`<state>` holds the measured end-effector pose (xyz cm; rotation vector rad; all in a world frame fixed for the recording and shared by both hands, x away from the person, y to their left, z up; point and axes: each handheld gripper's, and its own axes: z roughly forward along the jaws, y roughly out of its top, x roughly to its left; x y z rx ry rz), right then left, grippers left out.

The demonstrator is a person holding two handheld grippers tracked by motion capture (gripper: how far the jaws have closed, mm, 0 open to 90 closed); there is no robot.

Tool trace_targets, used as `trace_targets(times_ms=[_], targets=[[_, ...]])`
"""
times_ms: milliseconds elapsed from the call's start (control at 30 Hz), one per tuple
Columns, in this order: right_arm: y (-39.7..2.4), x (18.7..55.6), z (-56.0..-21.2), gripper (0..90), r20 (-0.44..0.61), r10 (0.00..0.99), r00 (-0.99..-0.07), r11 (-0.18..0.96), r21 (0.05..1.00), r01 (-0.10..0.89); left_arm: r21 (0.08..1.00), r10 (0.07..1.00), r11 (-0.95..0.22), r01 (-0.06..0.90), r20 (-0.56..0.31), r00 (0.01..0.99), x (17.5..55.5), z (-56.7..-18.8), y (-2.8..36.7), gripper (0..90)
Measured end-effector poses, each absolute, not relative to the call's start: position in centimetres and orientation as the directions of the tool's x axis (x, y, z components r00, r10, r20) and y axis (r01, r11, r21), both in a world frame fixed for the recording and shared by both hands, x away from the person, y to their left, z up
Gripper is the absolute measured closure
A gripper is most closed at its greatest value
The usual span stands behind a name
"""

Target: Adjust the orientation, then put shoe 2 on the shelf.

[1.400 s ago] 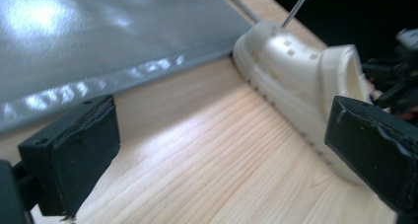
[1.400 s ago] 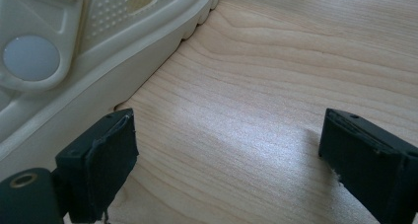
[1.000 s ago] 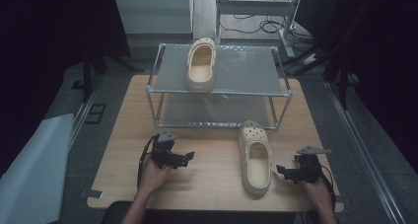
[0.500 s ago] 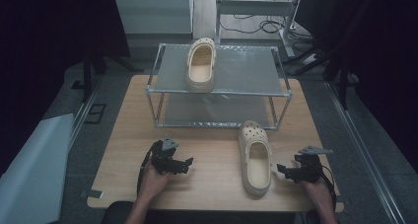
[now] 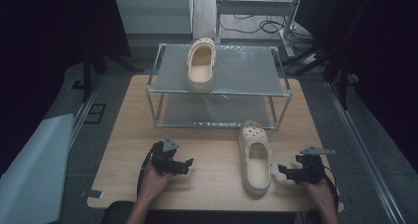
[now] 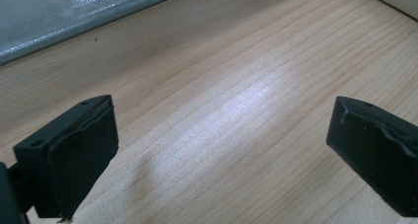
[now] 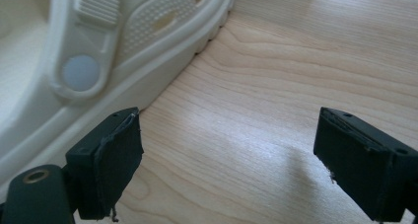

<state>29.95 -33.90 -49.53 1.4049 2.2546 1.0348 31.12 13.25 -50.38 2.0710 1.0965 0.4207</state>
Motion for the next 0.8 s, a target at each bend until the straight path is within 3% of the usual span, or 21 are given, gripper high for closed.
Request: trace_targets(times_ms=[800], targets=[[-33.0, 29.3, -47.6, 11.0, 0.169, 0.83, -0.532, 0.251, 0.738, 0.626, 0.74, 0.813, -0.34, 0.581, -0.079, 0.576, 31.2, -50.4, 13.5, 0.0]])
